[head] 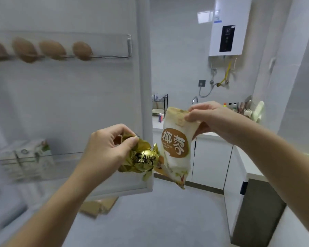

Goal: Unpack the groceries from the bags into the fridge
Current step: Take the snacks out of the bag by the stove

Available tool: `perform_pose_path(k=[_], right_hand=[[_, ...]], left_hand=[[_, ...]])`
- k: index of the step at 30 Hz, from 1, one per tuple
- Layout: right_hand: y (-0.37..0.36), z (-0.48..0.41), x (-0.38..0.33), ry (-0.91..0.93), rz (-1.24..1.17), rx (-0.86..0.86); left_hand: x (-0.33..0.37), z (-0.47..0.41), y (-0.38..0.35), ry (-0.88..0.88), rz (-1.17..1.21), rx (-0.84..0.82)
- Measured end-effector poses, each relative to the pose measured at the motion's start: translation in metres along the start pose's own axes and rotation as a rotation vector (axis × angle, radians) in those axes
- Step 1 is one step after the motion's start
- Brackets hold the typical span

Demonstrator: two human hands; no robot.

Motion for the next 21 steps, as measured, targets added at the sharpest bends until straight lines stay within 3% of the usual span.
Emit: perform_pose_path(k=[10, 15, 21], right_hand=[[-0.075, -0.073, -0.039, 0.069, -0.220, -0.007], [-0.090, -0.104, -0.037, 0.098, -0.307, 0.015], [-0.105, -0.129, -0.020, 0.116, -0.330, 0.005]], left_hand=[[-0.043, -0.034, 0.091, 0.148, -0.008, 0.337], [-0.072, -0.052, 0.098, 0.278, 0.056, 0.476], [-0.092, -0.053, 0.072, 0.362, 0.226, 0.511]])
Point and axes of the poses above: each hand's wrist, its own z-axis away from the middle knuckle, its own y-axis out of the back of the hand, x = y × z, the point moved 6 cm from there along -z, towards the middle knuckle, and after that the axes turned 4 degrees about x, right-handed, at the moved point
